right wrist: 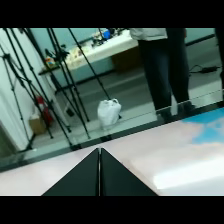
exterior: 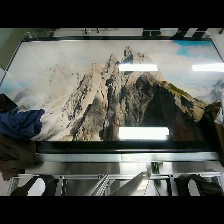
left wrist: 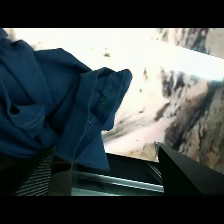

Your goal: Fold the shirts.

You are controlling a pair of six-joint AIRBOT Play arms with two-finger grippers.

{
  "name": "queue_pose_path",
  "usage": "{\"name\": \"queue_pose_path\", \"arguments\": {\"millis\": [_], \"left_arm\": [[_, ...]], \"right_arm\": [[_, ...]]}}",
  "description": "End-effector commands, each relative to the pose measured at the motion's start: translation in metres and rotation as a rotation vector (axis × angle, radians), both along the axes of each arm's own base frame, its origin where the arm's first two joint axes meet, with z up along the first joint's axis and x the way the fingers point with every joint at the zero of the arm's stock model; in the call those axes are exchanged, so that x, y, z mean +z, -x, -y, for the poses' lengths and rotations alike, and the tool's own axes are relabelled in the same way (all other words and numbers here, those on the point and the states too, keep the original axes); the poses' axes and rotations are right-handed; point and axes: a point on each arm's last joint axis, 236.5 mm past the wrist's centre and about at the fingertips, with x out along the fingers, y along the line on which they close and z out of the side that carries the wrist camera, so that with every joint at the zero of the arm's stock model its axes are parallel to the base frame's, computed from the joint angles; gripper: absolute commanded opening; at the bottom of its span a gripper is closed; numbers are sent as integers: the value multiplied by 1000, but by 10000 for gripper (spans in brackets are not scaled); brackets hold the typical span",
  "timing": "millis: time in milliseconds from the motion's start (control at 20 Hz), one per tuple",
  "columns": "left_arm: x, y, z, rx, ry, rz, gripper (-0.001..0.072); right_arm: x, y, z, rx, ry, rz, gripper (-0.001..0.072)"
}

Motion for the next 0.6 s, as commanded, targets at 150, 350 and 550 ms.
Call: {"name": "queue_pose_path", "arguments": {"millis": [150,350,550], "left_arm": [[-78,33,-43,115,14,-234,716],[-109,23,-55,121,51,-313,715],[-111,3,-68,122,50,-312,715]], "right_arm": [[-66,-16,-48,231,25,-240,25],[-101,-17,-70,348,-8,-372,25],[-97,-17,-78,382,-65,-363,28]]}}
